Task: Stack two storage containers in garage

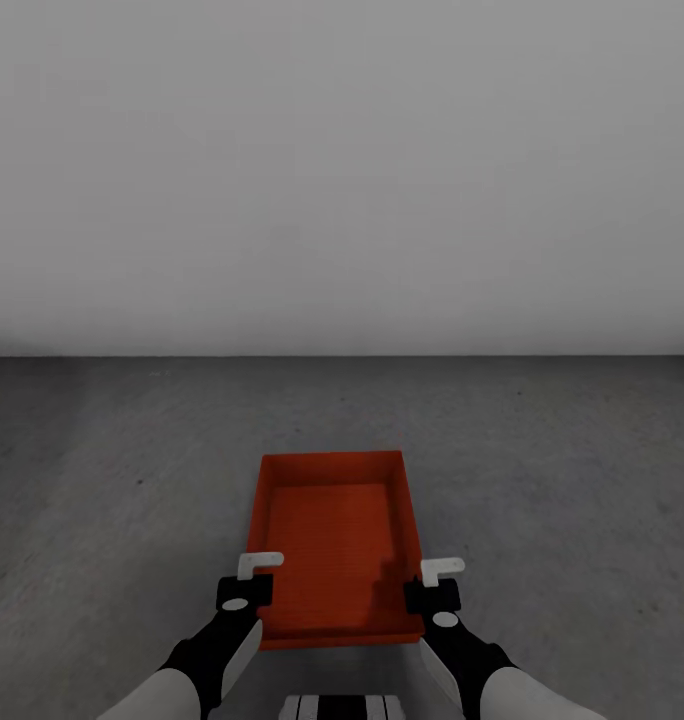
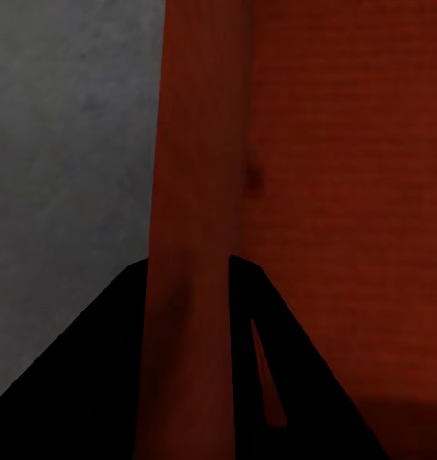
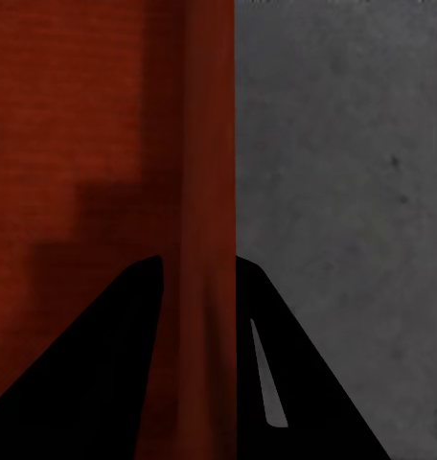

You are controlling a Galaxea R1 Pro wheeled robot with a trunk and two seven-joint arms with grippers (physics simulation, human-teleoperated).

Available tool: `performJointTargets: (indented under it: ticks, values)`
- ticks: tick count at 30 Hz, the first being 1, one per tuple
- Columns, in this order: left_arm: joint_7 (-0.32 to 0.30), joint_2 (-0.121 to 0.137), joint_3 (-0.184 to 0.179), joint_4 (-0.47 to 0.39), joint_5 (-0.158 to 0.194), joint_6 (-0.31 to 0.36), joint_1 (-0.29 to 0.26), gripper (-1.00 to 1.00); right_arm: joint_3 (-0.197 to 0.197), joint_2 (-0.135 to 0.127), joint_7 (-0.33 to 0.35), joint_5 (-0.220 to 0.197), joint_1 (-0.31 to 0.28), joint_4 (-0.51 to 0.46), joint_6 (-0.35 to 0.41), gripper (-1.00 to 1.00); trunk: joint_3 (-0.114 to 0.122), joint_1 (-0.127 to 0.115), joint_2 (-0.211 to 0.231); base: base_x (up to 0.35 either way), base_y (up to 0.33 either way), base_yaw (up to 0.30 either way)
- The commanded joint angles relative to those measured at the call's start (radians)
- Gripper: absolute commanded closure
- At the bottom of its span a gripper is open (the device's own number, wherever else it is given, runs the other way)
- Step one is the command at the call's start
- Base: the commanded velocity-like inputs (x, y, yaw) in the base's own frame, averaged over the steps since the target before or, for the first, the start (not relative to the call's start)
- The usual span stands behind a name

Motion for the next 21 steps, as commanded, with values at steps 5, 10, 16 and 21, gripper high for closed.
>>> performJointTargets:
  ticks: [5,10,16,21]
  values:
    - [0.013,0.009,0.009,-0.006,-0.012,-0.065,-0.001,1.00,-0.005,0.000,-0.003,-0.020,0.000,0.003,-0.002,1.00,-0.001,0.000,0.000,0.000,0.000,0.000]
    - [0.013,0.008,0.009,-0.006,-0.012,-0.065,-0.001,1.00,-0.005,0.001,-0.003,-0.020,0.000,0.004,0.002,1.00,-0.005,0.000,0.000,0.000,0.000,0.000]
    - [0.013,0.009,0.009,-0.005,-0.012,-0.065,-0.001,1.00,-0.005,0.001,-0.003,-0.020,0.000,0.003,0.002,1.00,-0.014,0.000,0.000,0.000,0.000,0.000]
    - [0.013,0.009,0.009,-0.006,-0.012,-0.065,-0.001,1.00,-0.005,0.000,-0.003,-0.020,0.000,0.003,0.000,1.00,-0.020,0.000,0.000,0.000,0.000,0.000]
